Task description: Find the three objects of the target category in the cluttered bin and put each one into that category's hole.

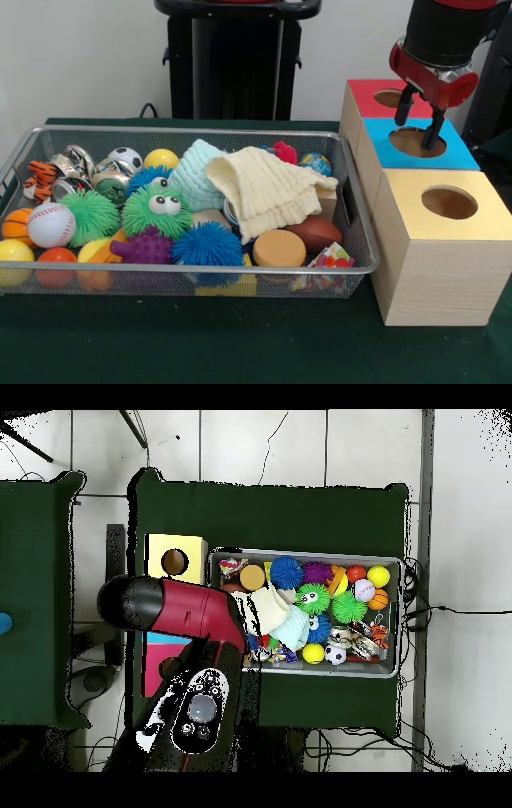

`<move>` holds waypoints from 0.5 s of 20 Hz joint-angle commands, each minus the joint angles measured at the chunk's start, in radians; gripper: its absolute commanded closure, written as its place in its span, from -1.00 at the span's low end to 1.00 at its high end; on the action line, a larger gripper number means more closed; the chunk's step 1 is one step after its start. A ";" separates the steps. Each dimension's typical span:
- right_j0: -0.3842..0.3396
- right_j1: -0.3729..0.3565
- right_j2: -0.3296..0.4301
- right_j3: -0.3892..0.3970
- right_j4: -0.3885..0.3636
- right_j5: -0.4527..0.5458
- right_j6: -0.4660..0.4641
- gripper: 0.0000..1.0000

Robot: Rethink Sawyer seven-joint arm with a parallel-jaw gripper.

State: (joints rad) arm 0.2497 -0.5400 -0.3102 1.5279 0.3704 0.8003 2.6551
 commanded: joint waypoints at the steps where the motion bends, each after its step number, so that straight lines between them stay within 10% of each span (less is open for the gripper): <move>1: -0.029 -0.007 0.075 0.070 -0.069 -0.050 -0.013 -1.00; 10: -0.015 -0.084 0.053 0.070 -0.091 0.057 -0.003 -1.00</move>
State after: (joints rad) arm 0.2517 -0.5920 -0.3107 1.5279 0.3356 0.8071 2.6551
